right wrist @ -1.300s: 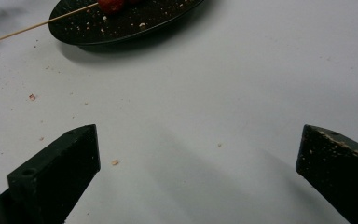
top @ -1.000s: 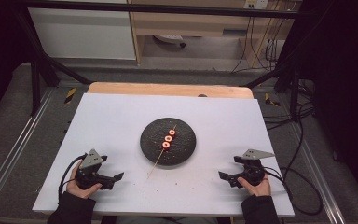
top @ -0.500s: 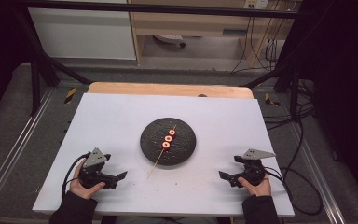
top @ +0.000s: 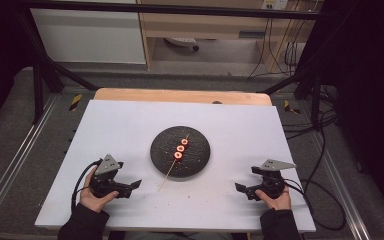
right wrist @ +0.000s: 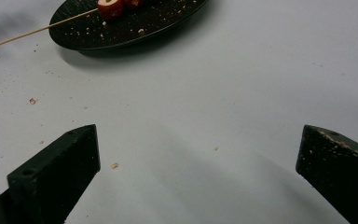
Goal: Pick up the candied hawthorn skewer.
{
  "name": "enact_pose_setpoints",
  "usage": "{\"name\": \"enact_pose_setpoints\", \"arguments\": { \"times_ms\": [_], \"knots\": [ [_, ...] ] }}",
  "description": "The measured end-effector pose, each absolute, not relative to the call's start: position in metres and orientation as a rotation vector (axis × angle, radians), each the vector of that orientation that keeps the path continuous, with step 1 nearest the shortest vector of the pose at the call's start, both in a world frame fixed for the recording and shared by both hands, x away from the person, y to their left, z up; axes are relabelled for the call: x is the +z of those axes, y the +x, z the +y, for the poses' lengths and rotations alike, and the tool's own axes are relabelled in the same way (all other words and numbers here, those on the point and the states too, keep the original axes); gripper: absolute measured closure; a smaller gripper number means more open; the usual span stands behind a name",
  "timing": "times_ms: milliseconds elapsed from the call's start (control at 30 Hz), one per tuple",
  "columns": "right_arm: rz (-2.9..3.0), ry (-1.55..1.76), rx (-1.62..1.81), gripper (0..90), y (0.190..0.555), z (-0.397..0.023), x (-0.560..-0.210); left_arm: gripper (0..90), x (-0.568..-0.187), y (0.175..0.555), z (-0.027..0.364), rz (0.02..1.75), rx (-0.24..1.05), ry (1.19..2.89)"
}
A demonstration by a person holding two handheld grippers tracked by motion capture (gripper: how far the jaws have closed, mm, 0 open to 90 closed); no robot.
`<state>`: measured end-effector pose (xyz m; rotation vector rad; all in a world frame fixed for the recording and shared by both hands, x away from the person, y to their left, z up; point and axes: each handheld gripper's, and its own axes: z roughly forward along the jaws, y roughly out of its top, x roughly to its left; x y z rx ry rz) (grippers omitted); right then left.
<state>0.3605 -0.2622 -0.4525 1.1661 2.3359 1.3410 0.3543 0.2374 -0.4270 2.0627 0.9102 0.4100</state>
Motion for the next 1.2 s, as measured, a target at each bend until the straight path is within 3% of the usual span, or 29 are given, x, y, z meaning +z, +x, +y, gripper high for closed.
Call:
{"name": "enact_pose_setpoints", "arguments": {
  "times_ms": [533, 800, 1200],
  "knots": [
    [2.337, 1.167, 1.327, 0.5, 0.361, -0.262, -0.453, 8.2, -0.414, 0.370, 0.188, 0.919, 0.394, 2.107],
    [2.339, 1.167, 1.324, 0.5, 0.360, -0.262, -0.453, 14.4, -0.411, 0.379, 0.162, 0.939, 0.399, 2.142],
    [2.345, 1.167, 1.320, 0.5, 0.361, -0.261, -0.454, 38.4, -0.413, 0.397, 0.135, 1.009, 0.354, 2.166]
  ]
}}
